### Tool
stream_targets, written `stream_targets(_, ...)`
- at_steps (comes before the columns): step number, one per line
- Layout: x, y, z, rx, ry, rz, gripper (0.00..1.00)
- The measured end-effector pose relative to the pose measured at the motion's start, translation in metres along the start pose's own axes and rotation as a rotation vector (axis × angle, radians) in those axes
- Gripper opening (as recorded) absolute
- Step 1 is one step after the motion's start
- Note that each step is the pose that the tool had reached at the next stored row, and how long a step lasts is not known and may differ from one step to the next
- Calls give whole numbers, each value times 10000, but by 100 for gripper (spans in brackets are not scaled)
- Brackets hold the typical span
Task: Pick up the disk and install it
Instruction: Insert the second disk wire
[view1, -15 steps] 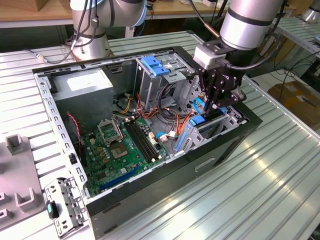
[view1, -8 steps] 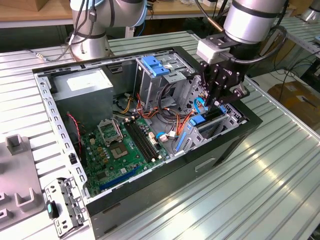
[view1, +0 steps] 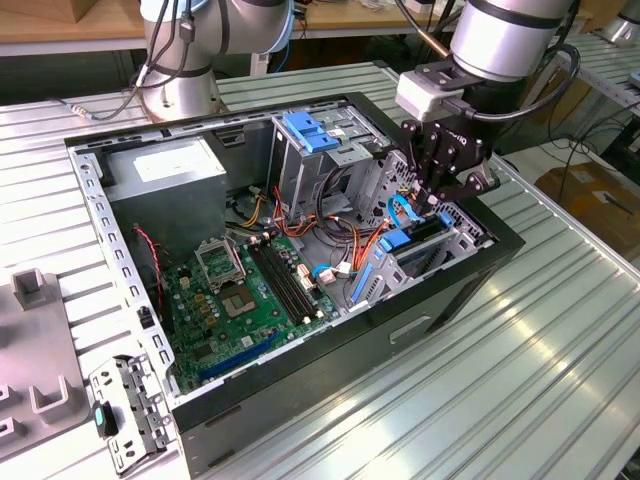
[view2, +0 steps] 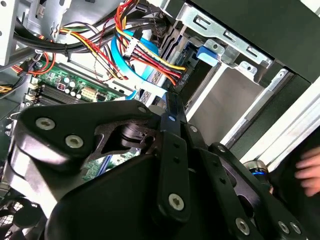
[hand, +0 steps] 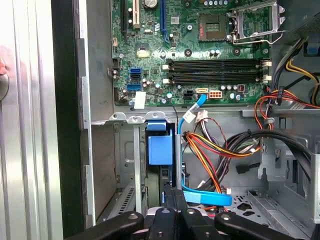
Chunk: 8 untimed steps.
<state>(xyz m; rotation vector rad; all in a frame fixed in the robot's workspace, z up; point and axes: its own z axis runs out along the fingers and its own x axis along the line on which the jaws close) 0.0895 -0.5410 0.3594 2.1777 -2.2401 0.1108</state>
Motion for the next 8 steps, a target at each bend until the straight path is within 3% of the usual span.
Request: stream_targets(8, 0, 0, 0, 0, -3, 1, 11)
